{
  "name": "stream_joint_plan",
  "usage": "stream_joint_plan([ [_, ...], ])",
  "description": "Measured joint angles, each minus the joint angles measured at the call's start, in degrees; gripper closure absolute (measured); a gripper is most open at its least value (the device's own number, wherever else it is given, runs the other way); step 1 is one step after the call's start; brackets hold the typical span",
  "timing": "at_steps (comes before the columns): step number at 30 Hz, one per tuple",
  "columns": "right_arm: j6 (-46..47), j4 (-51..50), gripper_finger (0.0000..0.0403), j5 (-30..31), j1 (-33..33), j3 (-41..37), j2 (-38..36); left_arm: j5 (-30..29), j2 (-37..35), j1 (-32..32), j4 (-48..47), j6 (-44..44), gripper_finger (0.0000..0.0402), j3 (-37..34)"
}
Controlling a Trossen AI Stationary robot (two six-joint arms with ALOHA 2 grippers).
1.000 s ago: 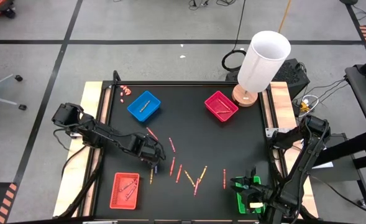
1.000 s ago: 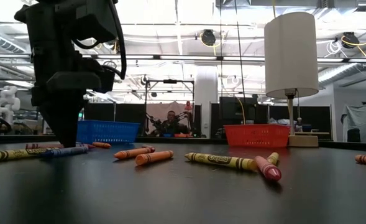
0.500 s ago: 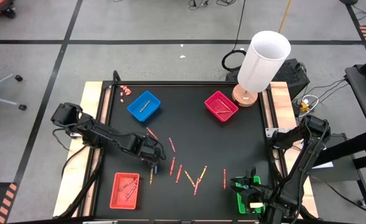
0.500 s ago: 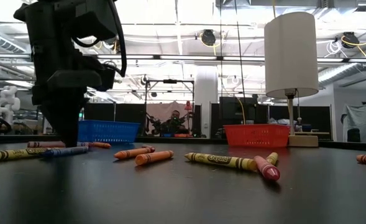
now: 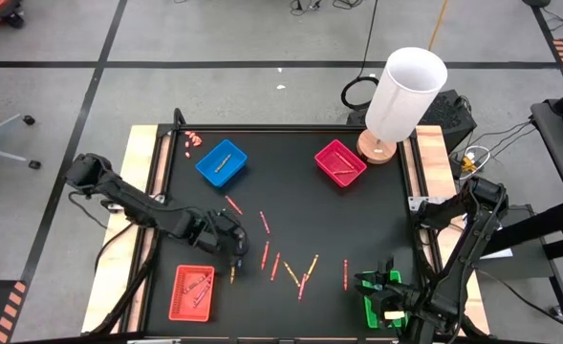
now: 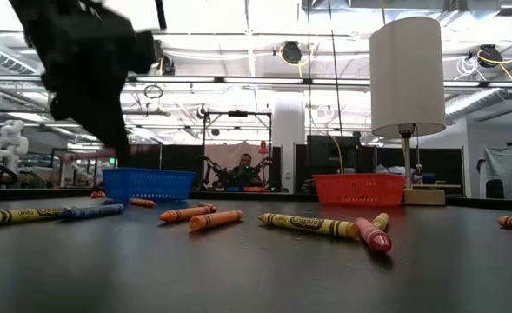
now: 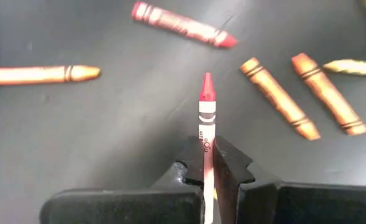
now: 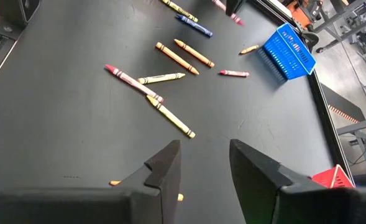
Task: Sort crayons
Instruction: Put the red crayon into the orange bin
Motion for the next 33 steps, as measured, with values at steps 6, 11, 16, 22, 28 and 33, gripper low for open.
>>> stream_joint_plan([
  [6,0.0,0.12,0.0282,0.02,0.0,0.0,0.0,-8.11,-2.73,-5.38,4.51,2.22,0.0393,0.0],
  [11,0.0,0.17,0.0282,0.04,-0.01,0.0,0.0,-14.08,-2.95,-8.56,11.32,13.2,0.0393,0.0],
  [16,0.0,0.17,0.0282,0.09,0.0,0.0,0.0,-16.6,-2.95,-9.54,18.62,28.12,0.0393,0.0],
  [22,0.0,0.17,0.0282,0.11,0.0,0.0,0.0,-16.41,-2.95,-9.54,24.38,44.28,0.0393,0.04],
  [28,0.0,0.15,0.0282,0.11,0.0,0.0,0.0,-16.21,-2.95,-9.54,24.7,55.59,0.0393,0.04],
  [33,0.0,0.15,0.0282,0.11,0.0,0.0,0.0,-16.07,-2.95,-9.54,24.85,58.42,0.0393,0.04],
])
